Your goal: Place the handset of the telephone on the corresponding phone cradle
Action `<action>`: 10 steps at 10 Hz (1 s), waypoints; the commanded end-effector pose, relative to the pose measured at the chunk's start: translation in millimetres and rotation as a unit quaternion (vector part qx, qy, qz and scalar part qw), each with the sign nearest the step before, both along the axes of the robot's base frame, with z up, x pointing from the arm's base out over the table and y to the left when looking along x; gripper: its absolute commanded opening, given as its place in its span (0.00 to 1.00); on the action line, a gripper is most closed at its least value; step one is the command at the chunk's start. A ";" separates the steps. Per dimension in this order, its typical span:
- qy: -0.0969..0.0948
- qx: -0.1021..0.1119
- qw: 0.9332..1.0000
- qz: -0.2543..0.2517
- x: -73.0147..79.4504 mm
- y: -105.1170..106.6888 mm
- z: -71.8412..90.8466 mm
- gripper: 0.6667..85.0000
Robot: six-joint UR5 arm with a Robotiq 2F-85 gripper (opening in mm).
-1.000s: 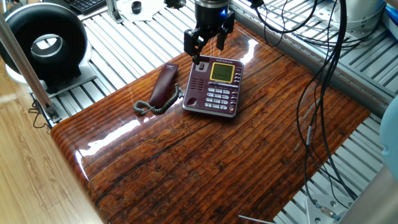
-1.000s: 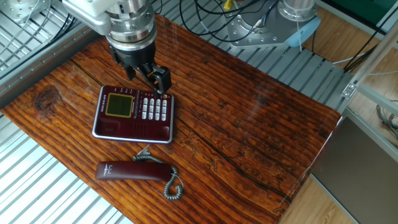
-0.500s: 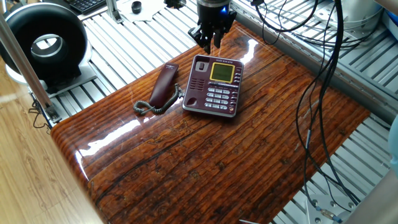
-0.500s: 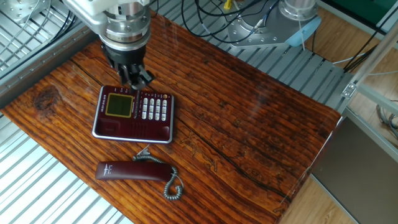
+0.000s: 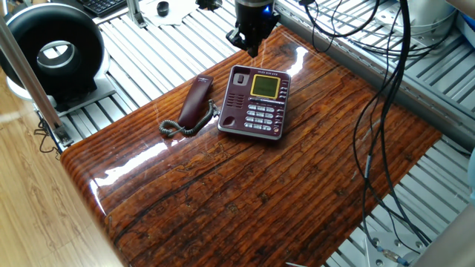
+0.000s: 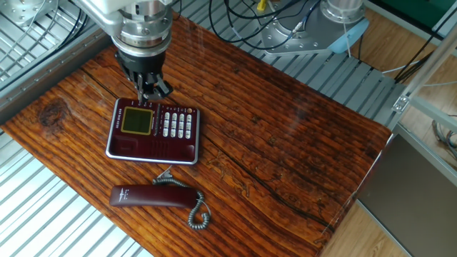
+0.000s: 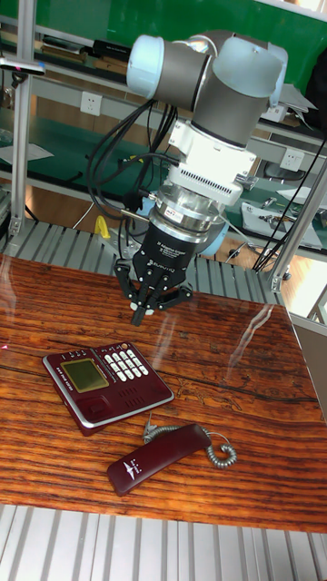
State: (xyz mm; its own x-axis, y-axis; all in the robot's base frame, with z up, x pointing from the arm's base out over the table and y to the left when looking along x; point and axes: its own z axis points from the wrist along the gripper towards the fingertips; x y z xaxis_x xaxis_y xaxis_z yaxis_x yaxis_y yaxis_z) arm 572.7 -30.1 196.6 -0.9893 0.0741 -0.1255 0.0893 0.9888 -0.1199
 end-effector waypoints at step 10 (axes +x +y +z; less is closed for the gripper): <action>0.002 0.075 0.994 0.074 8.1 50.2 -33.0 0.03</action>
